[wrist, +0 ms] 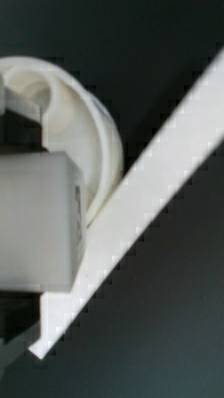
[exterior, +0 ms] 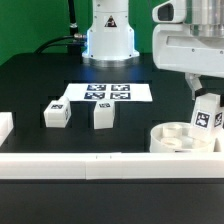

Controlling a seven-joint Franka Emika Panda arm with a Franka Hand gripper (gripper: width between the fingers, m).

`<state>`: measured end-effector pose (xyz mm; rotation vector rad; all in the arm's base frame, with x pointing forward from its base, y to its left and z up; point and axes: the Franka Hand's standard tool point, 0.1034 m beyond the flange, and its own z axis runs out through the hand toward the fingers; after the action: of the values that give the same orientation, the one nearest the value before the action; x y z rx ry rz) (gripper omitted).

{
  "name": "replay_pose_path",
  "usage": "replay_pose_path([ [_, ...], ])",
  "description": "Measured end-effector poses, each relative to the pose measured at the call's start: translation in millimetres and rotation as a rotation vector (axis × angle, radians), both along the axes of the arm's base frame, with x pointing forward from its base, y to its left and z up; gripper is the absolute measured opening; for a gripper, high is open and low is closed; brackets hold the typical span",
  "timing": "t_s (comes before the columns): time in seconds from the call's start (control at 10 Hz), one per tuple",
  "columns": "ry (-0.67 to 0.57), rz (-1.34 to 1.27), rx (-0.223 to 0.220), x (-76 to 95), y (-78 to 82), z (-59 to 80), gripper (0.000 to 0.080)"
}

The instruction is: Assemble stool

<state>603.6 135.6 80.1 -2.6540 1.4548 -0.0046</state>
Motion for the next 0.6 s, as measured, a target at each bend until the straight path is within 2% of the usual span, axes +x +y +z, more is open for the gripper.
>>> replay_pose_path([
  [0.1,0.004,-0.007,-0.012,-0.5,2.1,0.1,0.0334],
  [0.6,0.034,-0.319,0.027,-0.2,3.5,0.2,0.0334],
])
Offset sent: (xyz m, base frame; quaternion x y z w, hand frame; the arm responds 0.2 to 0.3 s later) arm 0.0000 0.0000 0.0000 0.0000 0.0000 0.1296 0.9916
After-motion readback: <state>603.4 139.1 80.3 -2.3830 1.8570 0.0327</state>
